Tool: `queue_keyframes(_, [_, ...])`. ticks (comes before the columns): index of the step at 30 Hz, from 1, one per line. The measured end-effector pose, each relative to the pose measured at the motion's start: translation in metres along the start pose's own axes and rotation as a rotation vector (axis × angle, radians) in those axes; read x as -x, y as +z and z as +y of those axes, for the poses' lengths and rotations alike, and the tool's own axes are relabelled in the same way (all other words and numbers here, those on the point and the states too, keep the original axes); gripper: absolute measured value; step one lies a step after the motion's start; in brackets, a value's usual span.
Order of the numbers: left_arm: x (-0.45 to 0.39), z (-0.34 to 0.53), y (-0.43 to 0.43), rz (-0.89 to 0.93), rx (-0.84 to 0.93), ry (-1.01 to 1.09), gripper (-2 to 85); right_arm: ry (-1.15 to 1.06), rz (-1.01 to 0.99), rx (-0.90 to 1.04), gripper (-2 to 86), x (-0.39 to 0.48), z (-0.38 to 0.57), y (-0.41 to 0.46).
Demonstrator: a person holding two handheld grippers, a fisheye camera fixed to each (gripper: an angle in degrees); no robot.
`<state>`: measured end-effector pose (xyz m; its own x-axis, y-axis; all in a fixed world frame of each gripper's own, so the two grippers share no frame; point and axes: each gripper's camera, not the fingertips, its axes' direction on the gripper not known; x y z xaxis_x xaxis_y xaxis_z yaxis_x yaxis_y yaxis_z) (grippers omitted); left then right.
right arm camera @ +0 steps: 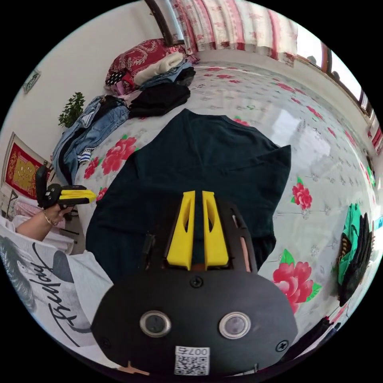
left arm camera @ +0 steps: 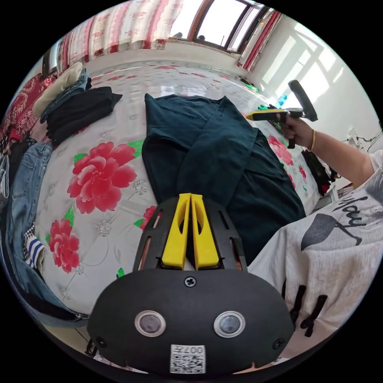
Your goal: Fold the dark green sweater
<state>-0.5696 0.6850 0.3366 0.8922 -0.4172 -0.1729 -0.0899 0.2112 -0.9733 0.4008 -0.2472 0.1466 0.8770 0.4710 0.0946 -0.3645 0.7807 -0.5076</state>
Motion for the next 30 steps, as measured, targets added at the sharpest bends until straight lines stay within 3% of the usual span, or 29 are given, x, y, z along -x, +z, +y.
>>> queue_keyframes(4, [-0.002, -0.022, 0.044, -0.017, 0.177, 0.023, -0.9, 0.151, 0.080, 0.178, 0.5, -0.055, -0.027, 0.053])
queue_keyframes(5, [0.000, -0.023, 0.038, -0.005, 0.094, 0.031, -0.9, 0.168, 0.072, 0.231, 0.5, -0.061, -0.027, 0.064])
queue_keyframes(8, [0.020, -0.036, 0.037, 0.070, 0.139, -0.061, -0.9, 0.263, 0.081, 0.149, 0.1, -0.077, -0.024, 0.055])
queue_keyframes(11, [0.032, -0.042, 0.021, 0.053, 0.143, -0.110, -0.8, 0.305, -0.048, 0.067, 0.2, -0.087, -0.013, 0.031])
queue_keyframes(14, [0.041, -0.029, -0.015, 0.029, 0.067, -0.189, -0.2, 0.325, -0.148, -0.050, 0.5, -0.083, 0.024, -0.009])
queue_keyframes(17, [0.047, 0.005, -0.043, 0.029, 0.019, -0.279, 2.9, 0.321, -0.191, -0.004, 1.3, -0.075, 0.079, -0.030])
queue_keyframes(25, [0.026, 0.094, -0.043, 0.101, 0.157, -0.355, 8.9, 0.478, -0.328, 0.059, 4.4, -0.050, 0.239, -0.072])
queue_keyframes(30, [-0.008, 0.113, -0.023, 0.197, 0.233, -0.318, 12.4, 0.444, -0.337, 0.221, 5.9, -0.026, 0.262, -0.051])
